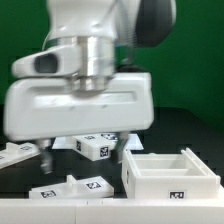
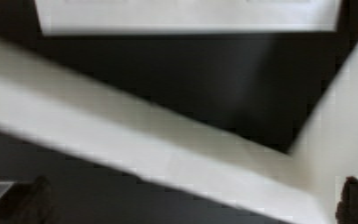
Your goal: Assemble cabinet
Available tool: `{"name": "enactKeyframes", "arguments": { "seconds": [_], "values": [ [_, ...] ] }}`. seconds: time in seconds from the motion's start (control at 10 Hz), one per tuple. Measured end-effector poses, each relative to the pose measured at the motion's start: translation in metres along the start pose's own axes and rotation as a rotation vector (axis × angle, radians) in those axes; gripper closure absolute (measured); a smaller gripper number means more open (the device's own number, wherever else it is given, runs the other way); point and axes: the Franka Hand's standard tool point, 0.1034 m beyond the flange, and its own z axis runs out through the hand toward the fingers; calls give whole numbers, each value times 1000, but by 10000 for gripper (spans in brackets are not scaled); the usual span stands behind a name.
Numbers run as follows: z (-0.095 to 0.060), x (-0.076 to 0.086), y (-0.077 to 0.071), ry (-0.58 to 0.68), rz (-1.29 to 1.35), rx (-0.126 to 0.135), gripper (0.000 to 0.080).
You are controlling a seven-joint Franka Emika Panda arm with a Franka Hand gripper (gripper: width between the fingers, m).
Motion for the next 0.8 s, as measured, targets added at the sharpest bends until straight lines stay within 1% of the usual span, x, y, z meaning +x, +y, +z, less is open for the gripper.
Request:
{"name": "enactKeyframes", "arguments": {
  "seconds": [0.1, 0.2, 0.3, 0.6, 0.7, 0.8],
  "values": [
    [13, -19, 8, -26, 13, 12, 2],
    [20, -27, 12, -38, 30, 18, 2],
    [23, -31, 13, -42, 43, 23, 2],
    [24, -30, 10, -45, 53, 24, 2],
    [28, -30, 0, -60, 76, 32, 2],
    [32, -33, -5, -57, 73, 27, 2]
  ]
}}
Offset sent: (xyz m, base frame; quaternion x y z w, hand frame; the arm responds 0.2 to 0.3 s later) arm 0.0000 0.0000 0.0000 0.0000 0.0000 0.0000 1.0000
